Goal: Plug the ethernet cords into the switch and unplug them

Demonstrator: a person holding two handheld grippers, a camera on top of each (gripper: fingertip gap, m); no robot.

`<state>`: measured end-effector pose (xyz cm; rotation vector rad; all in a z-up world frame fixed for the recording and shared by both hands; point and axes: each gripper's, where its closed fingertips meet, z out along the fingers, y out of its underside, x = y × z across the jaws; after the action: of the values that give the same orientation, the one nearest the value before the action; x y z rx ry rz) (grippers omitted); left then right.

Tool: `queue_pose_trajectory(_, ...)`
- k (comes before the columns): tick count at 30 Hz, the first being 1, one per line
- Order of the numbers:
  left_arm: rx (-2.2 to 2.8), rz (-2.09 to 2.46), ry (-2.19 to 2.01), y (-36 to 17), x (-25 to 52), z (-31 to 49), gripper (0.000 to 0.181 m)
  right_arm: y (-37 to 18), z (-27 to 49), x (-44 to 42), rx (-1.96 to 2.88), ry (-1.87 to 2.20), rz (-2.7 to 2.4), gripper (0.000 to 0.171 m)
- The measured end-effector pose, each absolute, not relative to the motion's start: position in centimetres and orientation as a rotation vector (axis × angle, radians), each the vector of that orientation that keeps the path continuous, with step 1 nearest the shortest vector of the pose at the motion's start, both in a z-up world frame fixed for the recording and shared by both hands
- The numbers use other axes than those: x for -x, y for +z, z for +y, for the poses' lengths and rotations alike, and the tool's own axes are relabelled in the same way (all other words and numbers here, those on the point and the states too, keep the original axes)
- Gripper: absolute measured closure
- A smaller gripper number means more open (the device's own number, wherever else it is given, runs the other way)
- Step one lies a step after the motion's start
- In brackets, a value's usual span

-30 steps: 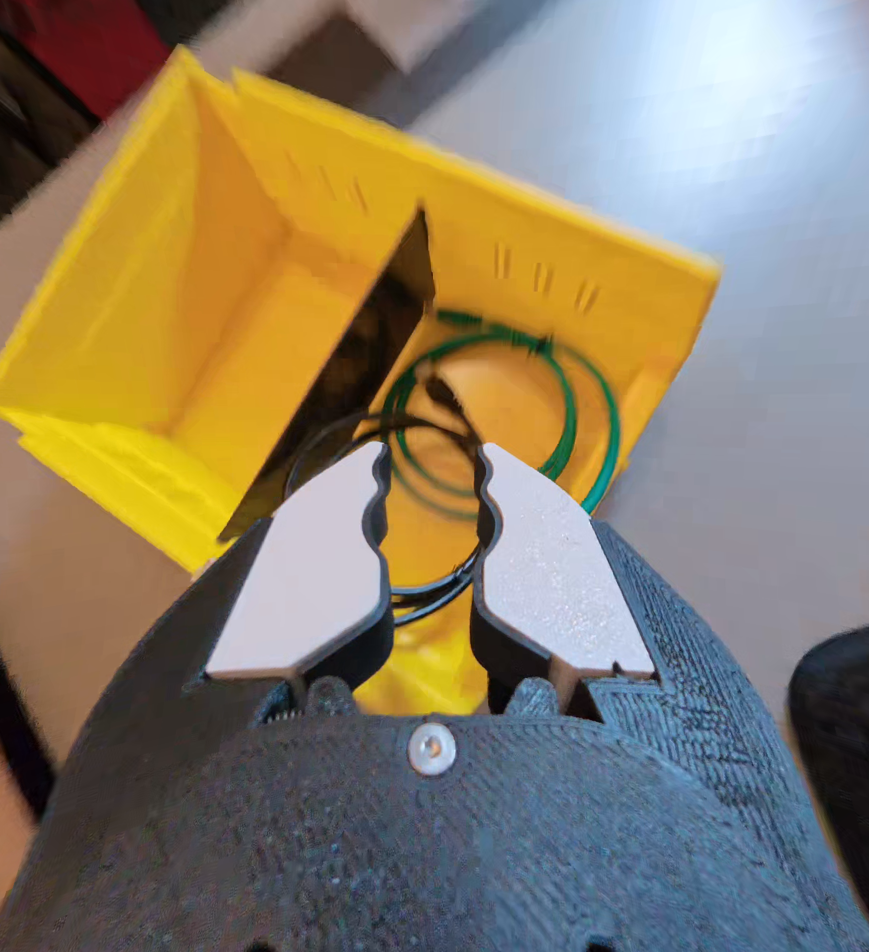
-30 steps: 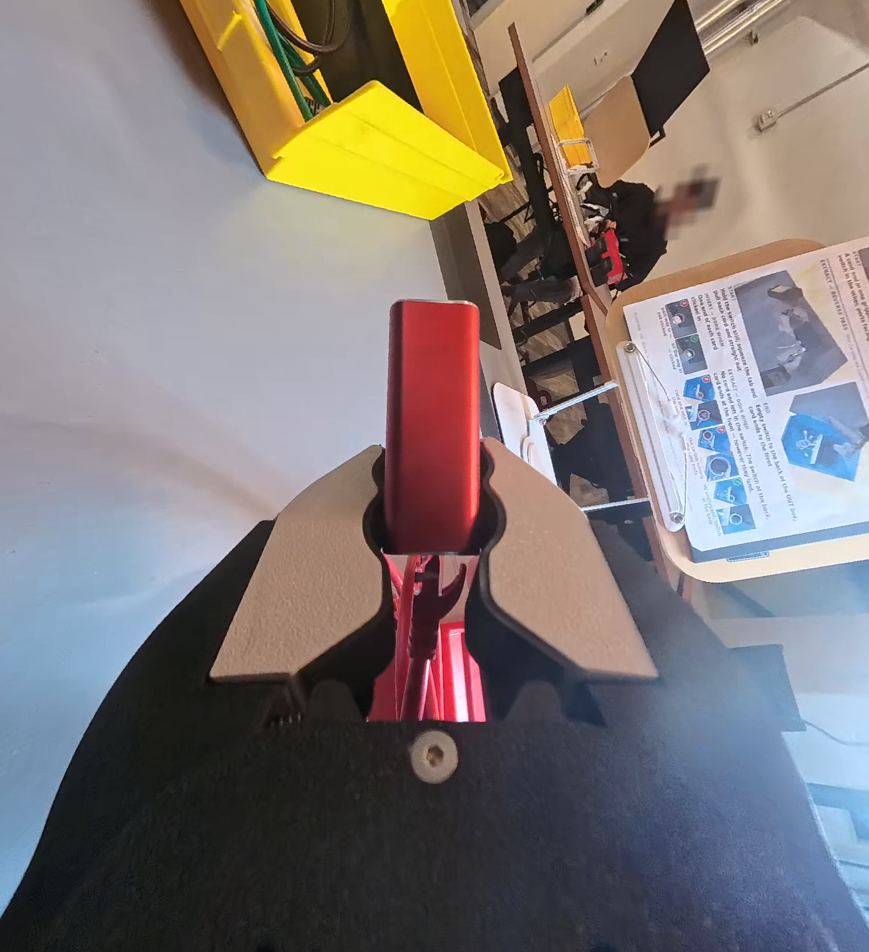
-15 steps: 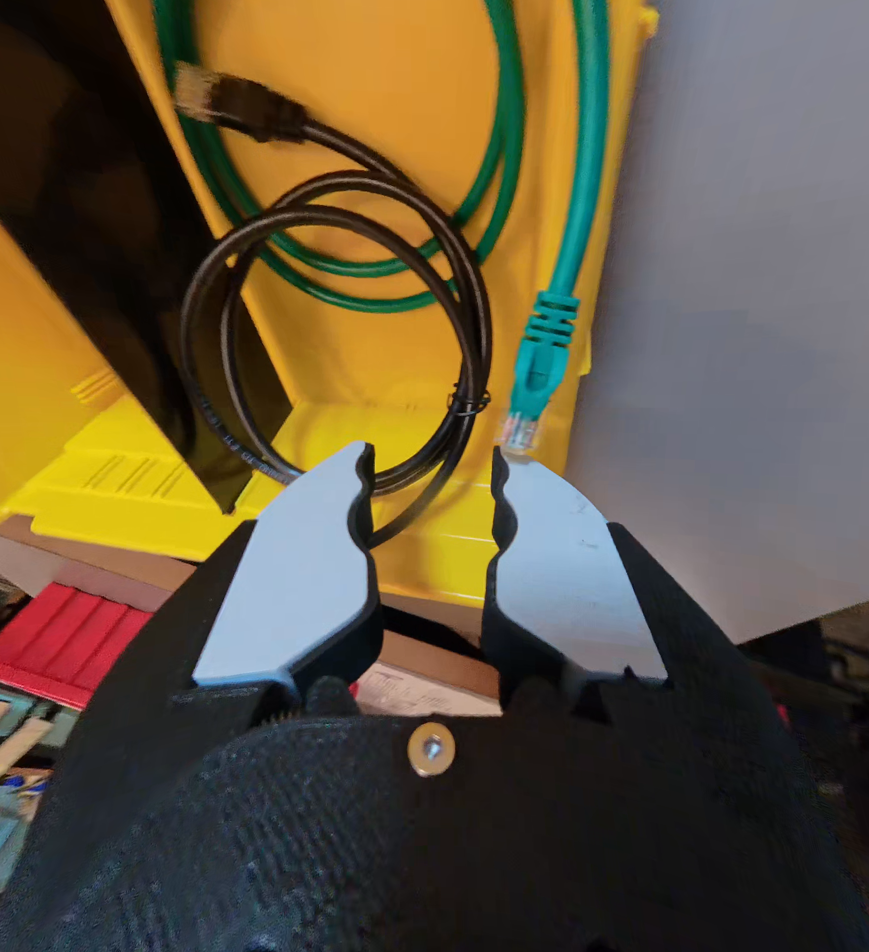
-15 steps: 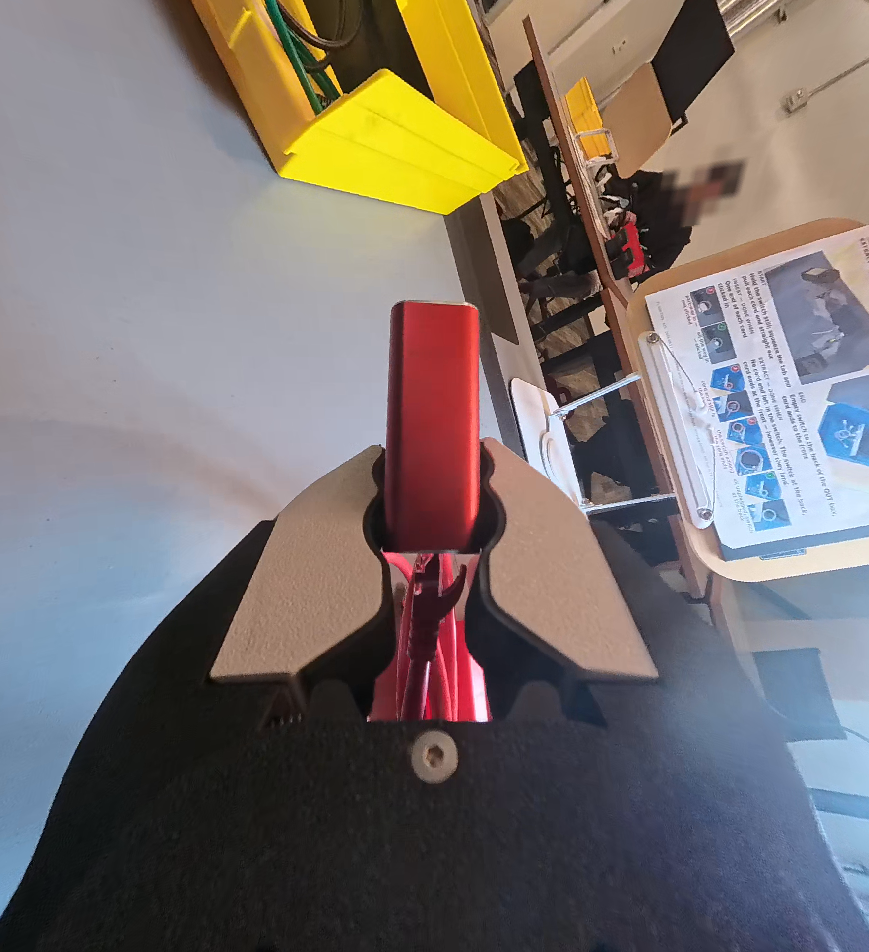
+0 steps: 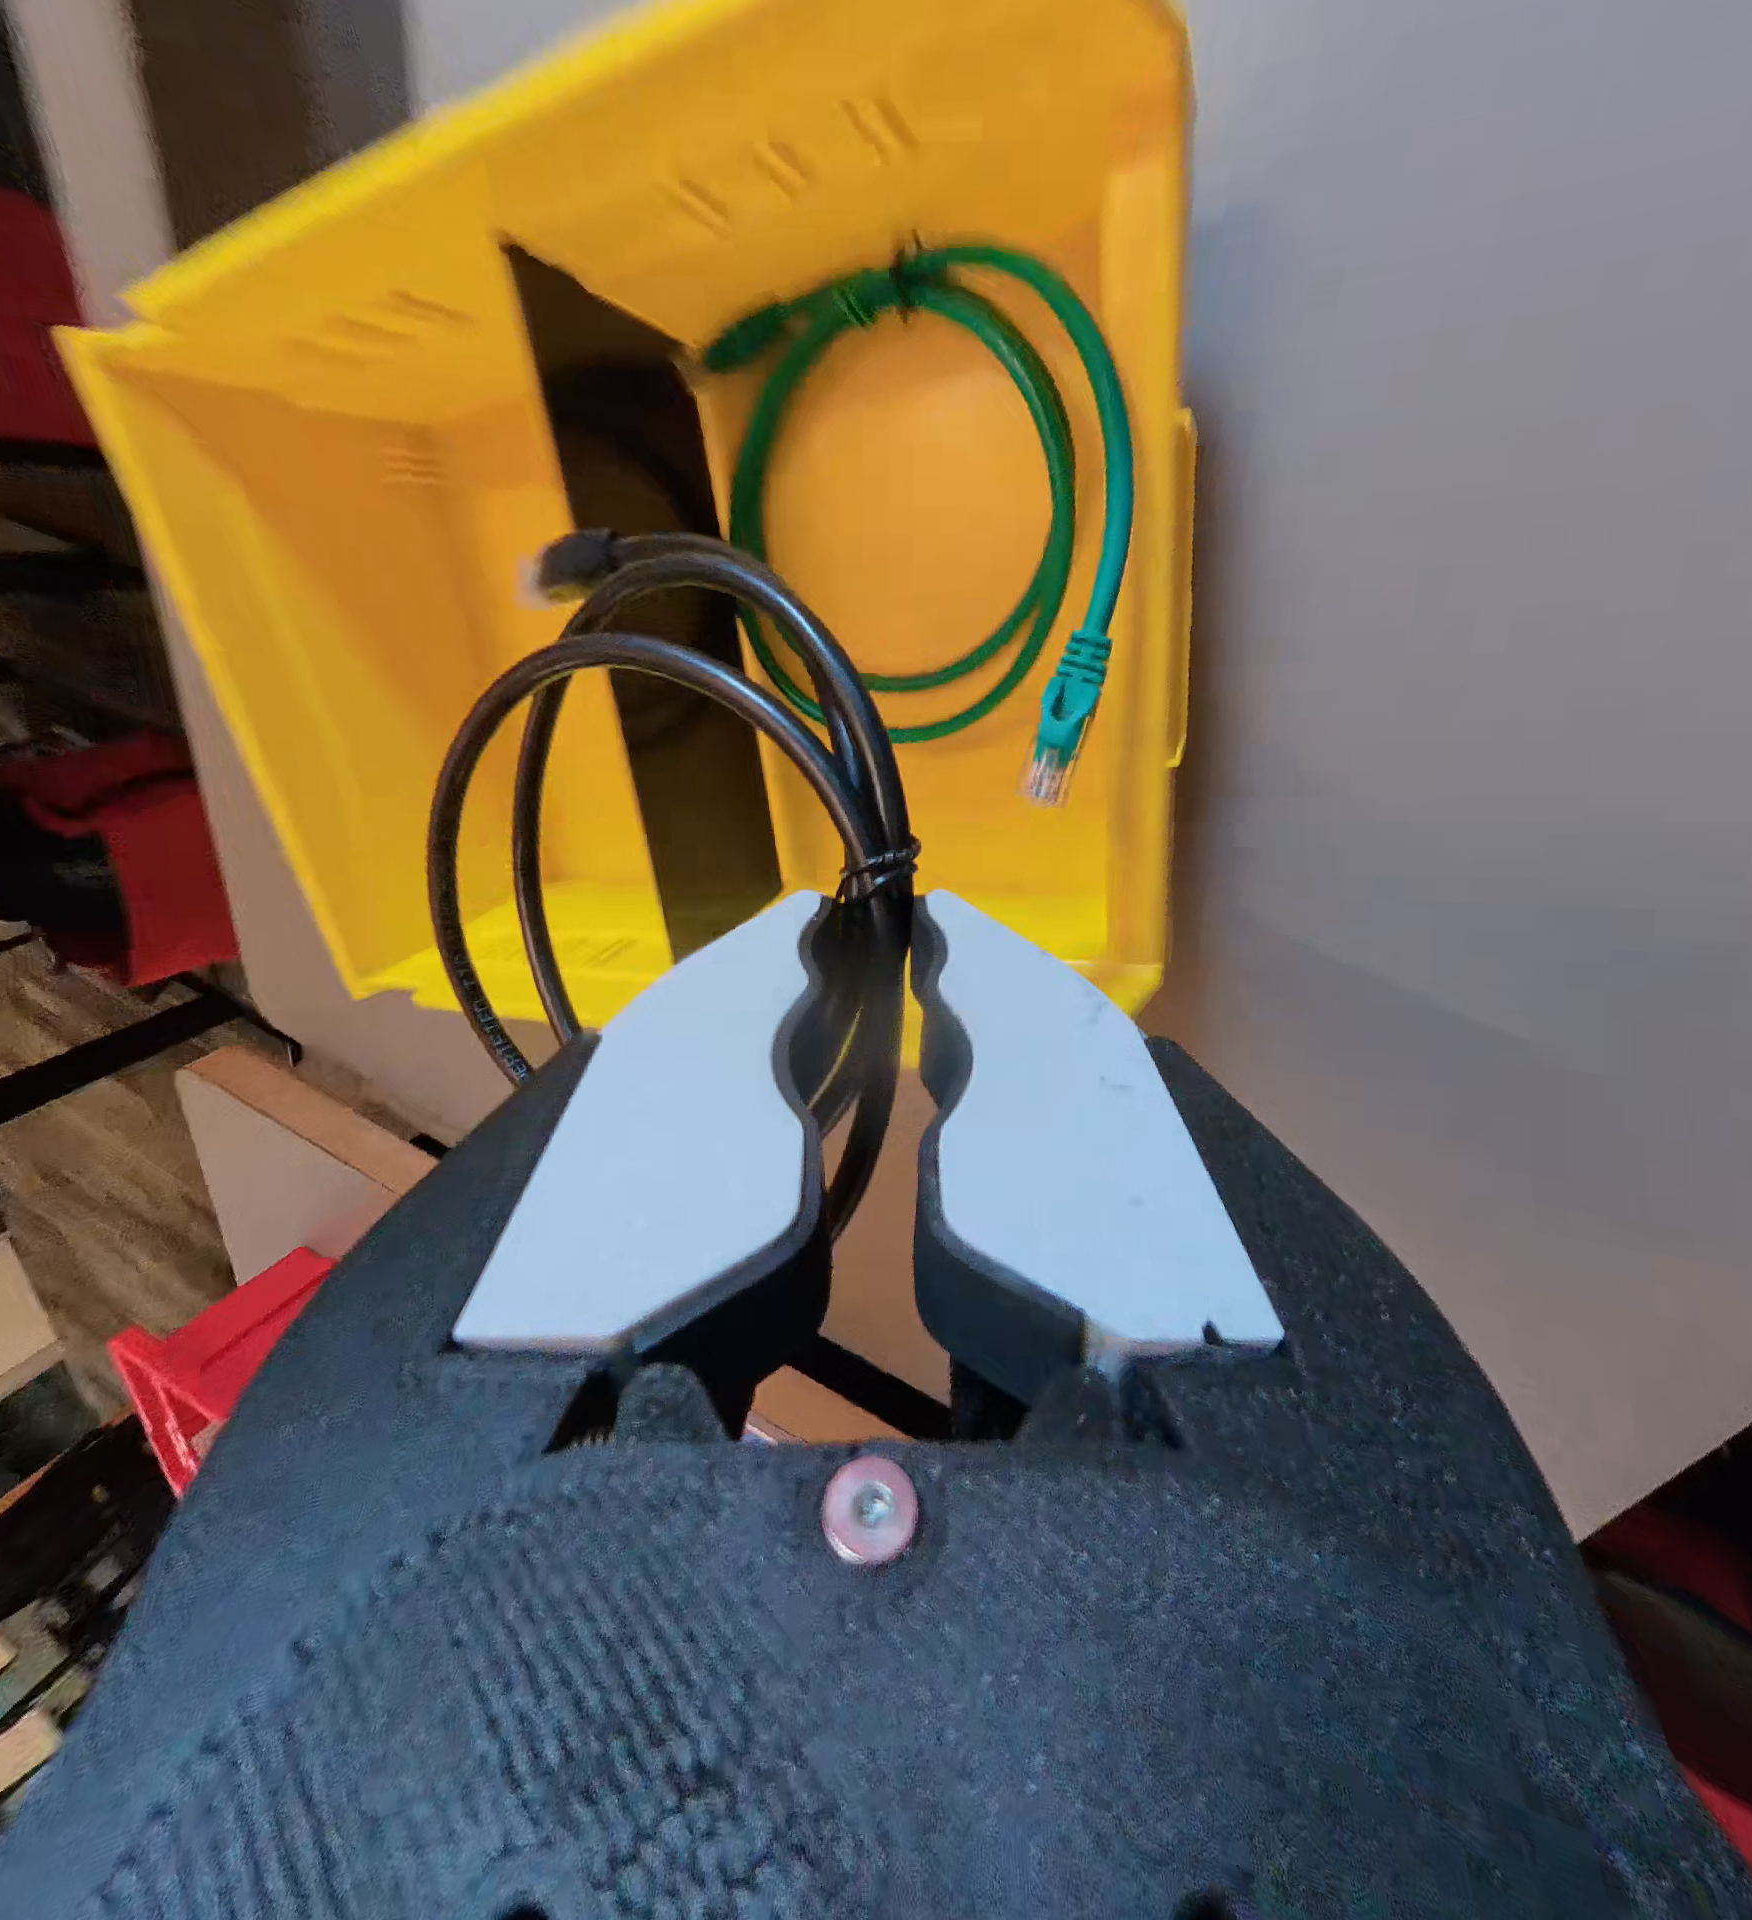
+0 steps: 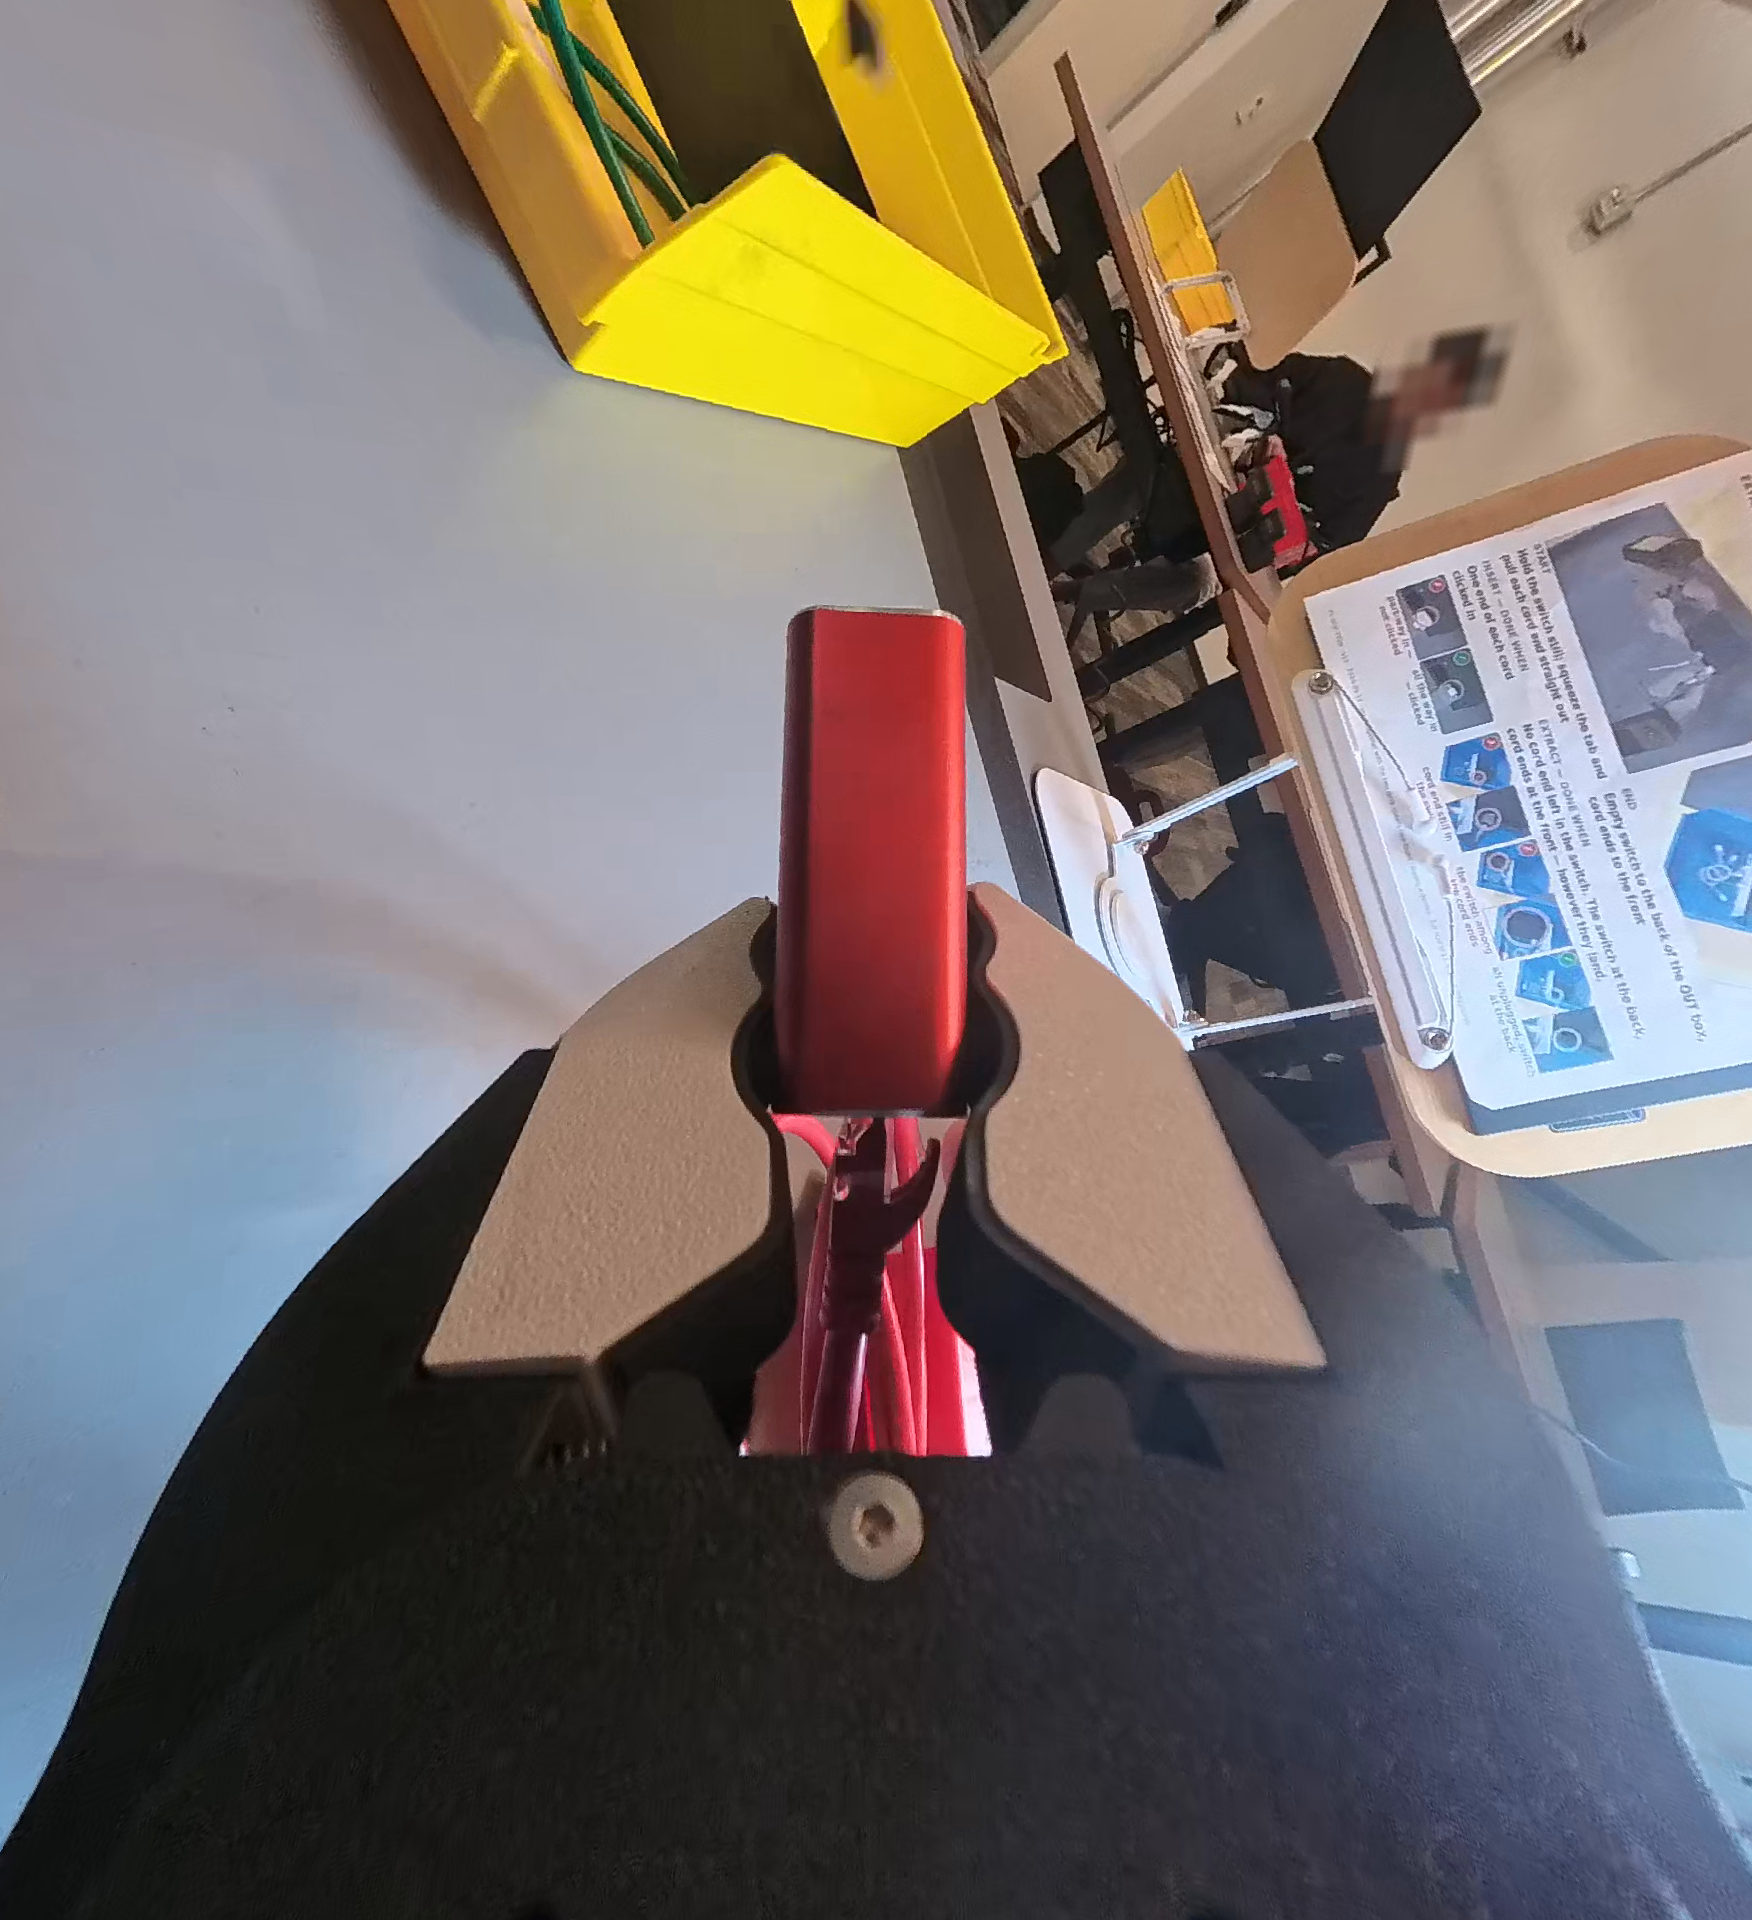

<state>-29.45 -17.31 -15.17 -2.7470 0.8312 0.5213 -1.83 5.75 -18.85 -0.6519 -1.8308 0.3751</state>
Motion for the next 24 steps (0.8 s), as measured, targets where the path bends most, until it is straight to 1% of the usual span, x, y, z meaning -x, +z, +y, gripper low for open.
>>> queue_pose_trajectory(3, 2.586, 0.763, 0.439, -11.2, 26.9, -16.7, 0.169, -18.5, 5.6, 1.7, 0.649, 0.380, -1.823, 0.142)
queue_pose_trajectory(6, 2.412, 0.781, 0.345, -9.2, 22.8, -15.6, 0.168, -18.0, 5.8, 1.5, 0.651, 0.380, -1.805, 0.142)
queue_pose_trajectory(8, 2.299, 0.840, 0.282, -9.3, 19.2, -14.7, 0.168, -17.7, 6.1, 1.3, 0.659, 0.382, -1.791, 0.142)
queue_pose_trajectory(11, 2.156, 0.937, 0.174, -11.0, 13.5, -13.4, 0.168, -17.4, 6.8, 0.9, 0.684, 0.381, -1.770, 0.142)
queue_pose_trajectory(13, 2.038, 0.922, -0.004, -11.9, 9.1, -12.3, 0.169, -17.3, 7.4, 0.4, 0.706, 0.381, -1.753, 0.142)
queue_pose_trajectory(16, 1.843, 0.752, -0.419, -11.5, 2.9, -10.8, 0.169, -17.0, 8.6, -0.4, 0.744, 0.384, -1.718, 0.142)
queue_pose_trajectory(19, 1.656, 0.470, -0.873, -10.3, -0.1, -9.5, 0.169, -16.6, 9.8, -1.2, 0.787, 0.391, -1.681, 0.142)
queue_pose_trajectory(21, 1.580, 0.205, -1.164, -11.0, 0.5, -8.1, 0.169, -16.4, 10.7, -1.6, 0.813, 0.388, -1.657, 0.141)
queue_pose_trajectory(23, 1.541, -0.083, -1.394, -13.4, 2.4, -6.5, 0.168, -16.2, 11.3, -2.0, 0.835, 0.395, -1.640, 0.141)
queue_pose_trajectory(24, 1.505, -0.195, -1.441, -14.7, 3.8, -5.9, 0.168, -16.2, 11.5, -2.1, 0.840, 0.401, -1.634, 0.141)
